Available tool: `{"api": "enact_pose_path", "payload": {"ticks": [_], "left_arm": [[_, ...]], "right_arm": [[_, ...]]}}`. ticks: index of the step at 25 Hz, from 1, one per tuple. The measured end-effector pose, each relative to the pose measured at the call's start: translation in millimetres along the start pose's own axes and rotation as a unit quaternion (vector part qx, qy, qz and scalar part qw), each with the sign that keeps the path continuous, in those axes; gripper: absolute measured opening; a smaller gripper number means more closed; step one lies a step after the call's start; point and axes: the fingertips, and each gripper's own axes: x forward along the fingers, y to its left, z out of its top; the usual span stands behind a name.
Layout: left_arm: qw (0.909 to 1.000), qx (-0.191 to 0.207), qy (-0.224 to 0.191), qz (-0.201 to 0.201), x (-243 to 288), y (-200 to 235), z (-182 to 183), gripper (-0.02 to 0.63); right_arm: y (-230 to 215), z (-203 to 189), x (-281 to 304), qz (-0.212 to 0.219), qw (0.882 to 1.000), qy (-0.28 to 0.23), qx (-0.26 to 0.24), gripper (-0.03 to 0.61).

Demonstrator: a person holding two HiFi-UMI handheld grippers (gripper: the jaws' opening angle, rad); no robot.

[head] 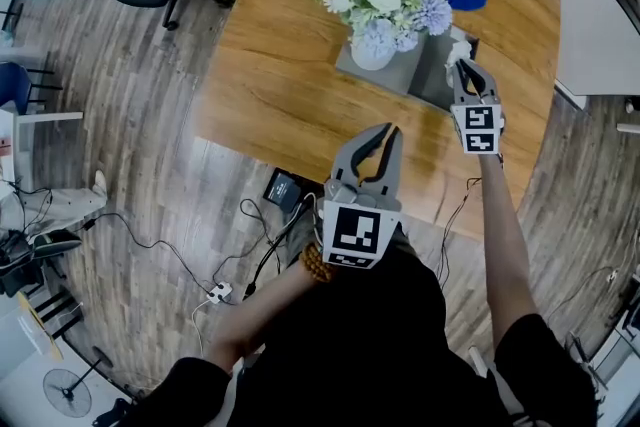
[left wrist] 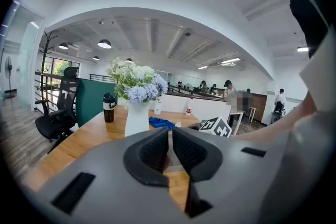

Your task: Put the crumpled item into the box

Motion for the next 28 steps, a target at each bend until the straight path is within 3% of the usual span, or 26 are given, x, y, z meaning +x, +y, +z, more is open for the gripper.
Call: {"api": "enact_pose_path", "payload": {"ticks": [15, 28], "left_arm": [[0.9999, 0.001, 0.012, 0.009, 9.7, 11.2, -0.1, 0.043], [0.9998, 0.004, 0.016, 0.007, 18.8, 16.5, -0.1, 0.043]], "right_arm": [[13.4, -50.8, 42.8, 0.024, 0.996, 0.076, -0.034, 0.036], [25.1, -82.5, 65.1, 0.038, 0.991, 0.123, -0.032, 0.041]]}}
